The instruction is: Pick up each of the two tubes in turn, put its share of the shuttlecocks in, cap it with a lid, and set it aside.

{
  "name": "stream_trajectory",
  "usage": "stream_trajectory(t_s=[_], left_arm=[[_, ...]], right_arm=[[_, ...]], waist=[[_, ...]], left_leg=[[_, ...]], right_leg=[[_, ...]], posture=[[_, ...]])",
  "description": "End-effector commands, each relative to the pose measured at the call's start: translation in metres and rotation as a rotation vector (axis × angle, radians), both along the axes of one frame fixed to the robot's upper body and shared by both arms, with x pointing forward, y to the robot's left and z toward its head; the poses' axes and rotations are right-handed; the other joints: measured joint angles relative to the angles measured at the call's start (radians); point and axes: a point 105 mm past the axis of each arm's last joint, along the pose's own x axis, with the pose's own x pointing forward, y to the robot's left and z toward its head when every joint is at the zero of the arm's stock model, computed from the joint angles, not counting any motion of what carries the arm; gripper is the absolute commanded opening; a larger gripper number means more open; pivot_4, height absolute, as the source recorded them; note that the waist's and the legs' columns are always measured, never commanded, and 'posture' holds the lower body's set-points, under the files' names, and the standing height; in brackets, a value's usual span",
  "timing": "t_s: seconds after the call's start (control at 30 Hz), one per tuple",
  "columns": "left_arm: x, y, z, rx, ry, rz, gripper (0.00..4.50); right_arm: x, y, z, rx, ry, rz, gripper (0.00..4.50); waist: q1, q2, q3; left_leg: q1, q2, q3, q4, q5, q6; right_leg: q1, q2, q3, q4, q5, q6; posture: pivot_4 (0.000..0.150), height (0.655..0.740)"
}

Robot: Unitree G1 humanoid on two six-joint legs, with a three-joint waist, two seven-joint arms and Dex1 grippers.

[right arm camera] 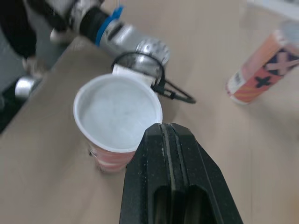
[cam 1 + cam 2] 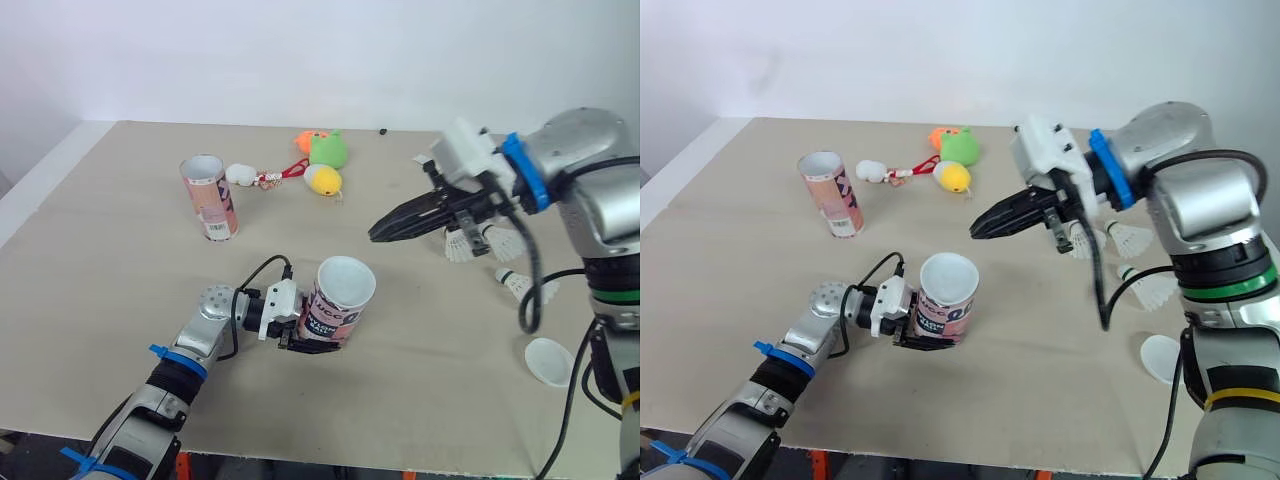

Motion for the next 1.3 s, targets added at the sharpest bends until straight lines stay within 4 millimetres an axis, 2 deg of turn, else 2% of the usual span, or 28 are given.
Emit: stream_trajectory(t_s=[0.03,0.13,0.23,0.27,0.3,0.47,0.5,0.53,0.67,0.77,0.8,0.83,0.97,1.07,1.13,1.2,1.3], left_arm=[[0.004,0.008,-0.009,-0.020,0.078,0.063,2.86],[0.005,0.011,-0.009,-0.038,0.072,0.085,2.86],[0.005,0.016,-0.012,-0.022,0.056,0.090,3.83],[0.004,0.017,-0.013,-0.012,0.058,0.083,4.29],[0.003,0.019,-0.015,0.007,0.052,0.074,4.40],[0.001,0.025,-0.019,0.054,0.019,0.059,4.40],[0.003,0.026,-0.019,0.058,0.007,0.065,4.50],[0.004,0.027,-0.018,0.060,-0.005,0.073,4.50],[0.001,0.036,-0.016,0.070,-0.002,0.057,4.50],[-0.005,0.056,-0.017,0.102,0.011,0.065,4.50],[-0.007,0.063,-0.016,0.113,0.011,0.075,4.50],[-0.008,0.071,-0.015,0.124,0.007,0.088,4.50],[-0.012,0.101,-0.007,0.148,-0.008,0.147,4.50],[-0.015,0.117,0.006,0.139,-0.021,0.194,4.50],[-0.020,0.126,0.027,0.083,-0.022,0.234,4.50],[-0.027,0.131,0.040,0.054,-0.022,0.248,4.50],[-0.036,0.133,0.049,0.048,-0.015,0.254,4.50]], right_arm=[[-0.010,-0.013,0.008,0.058,-0.026,-0.055,0.09],[-0.012,-0.023,-0.009,0.063,0.002,-0.131,0.09],[-0.015,-0.028,-0.023,0.071,0.024,-0.189,0.00],[-0.016,-0.029,-0.027,0.071,0.028,-0.203,0.00],[-0.017,-0.031,-0.032,0.074,0.035,-0.223,0.00],[-0.023,-0.034,-0.041,0.088,0.058,-0.264,0.00],[-0.024,-0.035,-0.042,0.086,0.060,-0.272,0.66],[-0.025,-0.037,-0.043,0.085,0.066,-0.276,1.01],[-0.033,-0.042,-0.048,0.080,0.116,-0.273,3.05],[-0.039,-0.044,-0.066,0.063,0.177,-0.270,4.21],[-0.041,-0.043,-0.074,0.054,0.199,-0.269,4.21],[-0.042,-0.041,-0.082,0.045,0.223,-0.269,4.44],[-0.036,-0.030,-0.117,0.014,0.257,-0.291,4.44],[-0.018,-0.023,-0.139,0.017,0.210,-0.350,4.44],[-0.007,-0.012,-0.154,0.040,0.203,-0.382,4.44],[-0.005,-0.001,-0.163,0.057,0.214,-0.365,4.44],[-0.004,0.009,-0.170,0.061,0.209,-0.346,4.44]], waist=[[0.000,-0.002,0.002],[-0.001,-0.003,0.004],[-0.003,-0.002,0.005],[-0.003,-0.002,0.005],[-0.003,-0.001,0.005],[-0.004,-0.001,0.006],[-0.004,-0.001,0.006],[-0.004,-0.001,0.006],[-0.004,-0.001,0.006],[-0.005,-0.002,0.006],[-0.005,-0.002,0.006],[-0.007,-0.002,0.006],[-0.014,-0.002,0.007],[-0.017,-0.002,0.009],[-0.017,-0.001,0.014],[-0.018,-0.005,0.017],[-0.018,-0.003,0.019]], left_leg=[[-0.001,0.000,-0.001,0.000,0.000,0.000],[-0.001,0.000,-0.001,0.001,0.000,0.000],[-0.001,0.000,-0.001,0.000,0.000,0.000],[-0.001,0.000,-0.001,0.000,0.000,0.000],[-0.001,0.000,-0.001,0.000,0.000,0.000],[-0.001,0.002,-0.002,0.000,0.000,0.000],[0.000,0.002,-0.002,0.000,0.000,0.000],[0.000,0.002,-0.002,0.000,0.000,0.000],[0.000,0.004,-0.002,0.000,0.000,0.000],[0.001,0.007,0.000,0.000,0.000,0.000],[0.001,0.007,0.000,0.000,0.000,0.000],[0.002,0.008,0.000,-0.002,0.000,0.000],[0.004,0.011,0.001,-0.003,0.000,0.000],[0.004,0.013,0.001,-0.004,0.000,0.000],[0.004,0.013,0.001,-0.004,0.000,0.000],[0.002,0.015,0.001,-0.004,0.000,-0.001],[-0.004,0.013,0.001,-0.003,0.000,-0.002]], right_leg=[[0.000,0.000,0.000,0.000,0.000,0.001],[0.000,0.000,0.000,-0.001,0.000,0.001],[0.000,0.001,0.000,-0.001,0.000,0.001],[-0.001,0.001,0.001,-0.001,0.000,0.001],[-0.001,0.002,0.001,0.000,0.000,0.001],[0.000,0.005,0.001,0.000,0.000,0.001],[0.000,0.006,0.001,0.000,-0.001,0.002],[0.000,0.006,0.001,0.000,-0.001,0.002],[0.000,0.008,0.002,0.000,-0.003,0.005],[0.000,0.011,0.003,0.000,-0.003,0.004],[0.000,0.012,0.003,0.000,-0.003,0.003],[0.000,0.013,0.003,0.000,-0.003,0.003],[-0.001,0.018,0.004,0.000,-0.003,-0.002],[-0.002,0.020,0.004,0.001,-0.003,-0.004],[-0.002,0.020,0.003,0.001,-0.003,-0.004],[-0.004,0.019,0.004,0.002,-0.003,-0.004],[-0.009,0.016,0.003,0.002,-0.002,-0.005]], posture=[[0.150,0.7323],[0.150,0.7323],[0.150,0.7323],[0.150,0.7323],[0.150,0.7323],[0.150,0.7323],[0.150,0.7323],[0.150,0.7323],[0.150,0.7323],[0.150,0.7323],[0.150,0.7323],[0.150,0.7323],[0.150,0.7323],[0.150,0.7323],[0.150,0.7323],[0.150,0.7323],[0.150,0.7323]])
